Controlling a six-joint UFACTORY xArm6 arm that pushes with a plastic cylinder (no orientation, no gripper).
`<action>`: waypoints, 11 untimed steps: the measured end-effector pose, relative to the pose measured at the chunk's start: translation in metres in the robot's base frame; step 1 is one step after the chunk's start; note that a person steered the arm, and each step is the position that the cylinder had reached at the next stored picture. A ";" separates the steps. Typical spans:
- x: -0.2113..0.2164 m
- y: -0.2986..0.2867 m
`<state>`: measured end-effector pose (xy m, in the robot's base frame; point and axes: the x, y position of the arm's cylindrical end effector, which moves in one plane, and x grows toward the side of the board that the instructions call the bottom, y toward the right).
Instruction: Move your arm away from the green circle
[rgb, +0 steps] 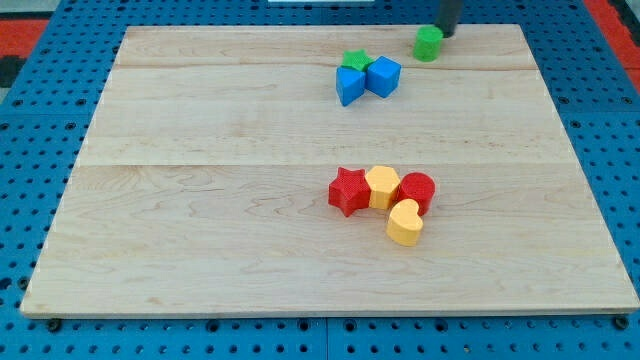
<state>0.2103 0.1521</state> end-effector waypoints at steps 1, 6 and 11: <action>0.003 -0.005; 0.003 0.011; 0.006 0.041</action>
